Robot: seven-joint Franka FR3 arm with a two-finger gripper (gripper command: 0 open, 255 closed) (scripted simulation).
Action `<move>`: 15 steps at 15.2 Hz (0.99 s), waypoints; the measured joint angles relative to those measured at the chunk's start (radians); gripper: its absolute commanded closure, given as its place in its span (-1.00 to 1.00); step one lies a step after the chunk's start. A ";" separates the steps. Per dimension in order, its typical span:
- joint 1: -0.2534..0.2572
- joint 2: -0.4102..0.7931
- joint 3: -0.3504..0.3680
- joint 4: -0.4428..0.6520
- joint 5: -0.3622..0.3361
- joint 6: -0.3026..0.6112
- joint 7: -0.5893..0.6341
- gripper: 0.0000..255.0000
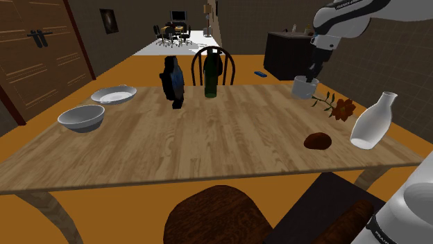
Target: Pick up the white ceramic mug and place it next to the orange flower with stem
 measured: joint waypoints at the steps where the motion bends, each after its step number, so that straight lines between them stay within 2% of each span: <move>1: 0.000 0.005 0.000 -0.008 0.003 0.012 -0.003 1.00; 15: -0.004 0.049 -0.002 -0.147 0.036 0.188 -0.043 1.00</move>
